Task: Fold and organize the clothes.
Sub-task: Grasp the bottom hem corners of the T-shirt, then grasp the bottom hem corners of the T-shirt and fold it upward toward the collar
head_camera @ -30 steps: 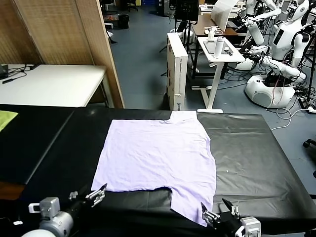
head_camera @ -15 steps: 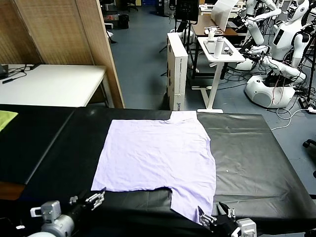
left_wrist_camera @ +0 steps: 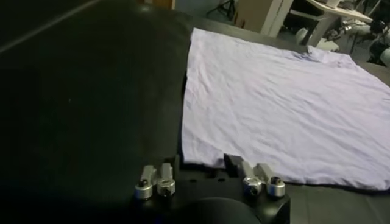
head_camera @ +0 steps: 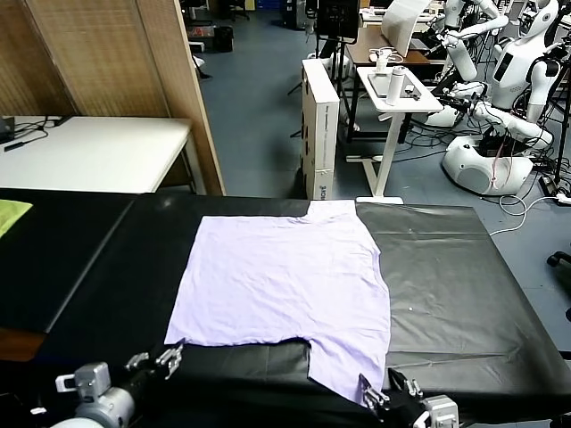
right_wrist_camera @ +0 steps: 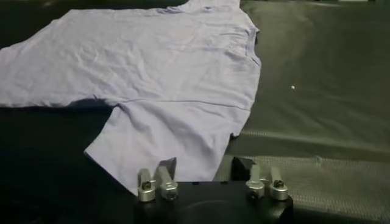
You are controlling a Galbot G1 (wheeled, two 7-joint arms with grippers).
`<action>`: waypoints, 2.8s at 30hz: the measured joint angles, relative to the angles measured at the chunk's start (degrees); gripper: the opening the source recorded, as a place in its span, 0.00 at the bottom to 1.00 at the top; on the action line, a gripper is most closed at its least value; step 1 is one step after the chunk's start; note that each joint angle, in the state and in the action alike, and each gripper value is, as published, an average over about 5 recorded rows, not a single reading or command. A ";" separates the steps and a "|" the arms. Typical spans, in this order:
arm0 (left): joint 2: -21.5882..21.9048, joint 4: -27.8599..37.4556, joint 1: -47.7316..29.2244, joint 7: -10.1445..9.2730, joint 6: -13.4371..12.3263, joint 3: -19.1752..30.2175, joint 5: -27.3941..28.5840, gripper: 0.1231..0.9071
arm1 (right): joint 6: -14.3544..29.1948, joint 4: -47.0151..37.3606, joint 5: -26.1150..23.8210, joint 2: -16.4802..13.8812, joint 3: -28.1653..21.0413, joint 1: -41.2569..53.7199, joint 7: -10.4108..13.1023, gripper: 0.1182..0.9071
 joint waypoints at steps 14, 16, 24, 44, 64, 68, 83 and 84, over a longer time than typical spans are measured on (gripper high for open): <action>-0.08 -0.34 0.58 -0.63 -0.47 -0.14 0.03 0.03 | -2.01 2.59 0.50 -0.72 1.17 -1.85 1.15 0.03; -0.19 -0.86 1.15 -1.09 -0.52 -0.33 0.00 0.03 | -2.70 3.48 0.63 -1.13 1.60 -2.76 1.63 0.03; -1.22 -4.47 4.56 -2.45 -0.23 -1.18 -0.27 0.03 | -2.71 6.01 0.60 -1.62 2.50 -5.47 1.92 0.03; -5.37 -4.67 -5.77 -2.19 -1.54 0.29 -1.25 0.03 | 2.47 0.33 12.00 -6.87 4.08 10.04 2.24 0.03; -4.52 4.63 -17.76 -2.18 -3.23 3.81 -0.35 0.03 | 5.66 -18.22 13.51 -9.12 -3.72 32.69 2.31 0.03; -4.05 6.53 -19.34 -1.76 -3.28 4.44 -0.15 0.03 | 5.32 -20.01 12.57 -8.26 -5.03 34.62 2.46 0.03; -2.15 10.38 -20.92 -0.55 -2.99 5.13 0.31 0.04 | 2.77 -20.41 11.12 -7.43 -5.16 34.61 1.68 0.30; -2.15 10.28 -20.82 -0.50 -2.99 5.10 0.31 0.08 | 2.60 -20.00 11.12 -7.63 -4.92 34.28 1.54 0.37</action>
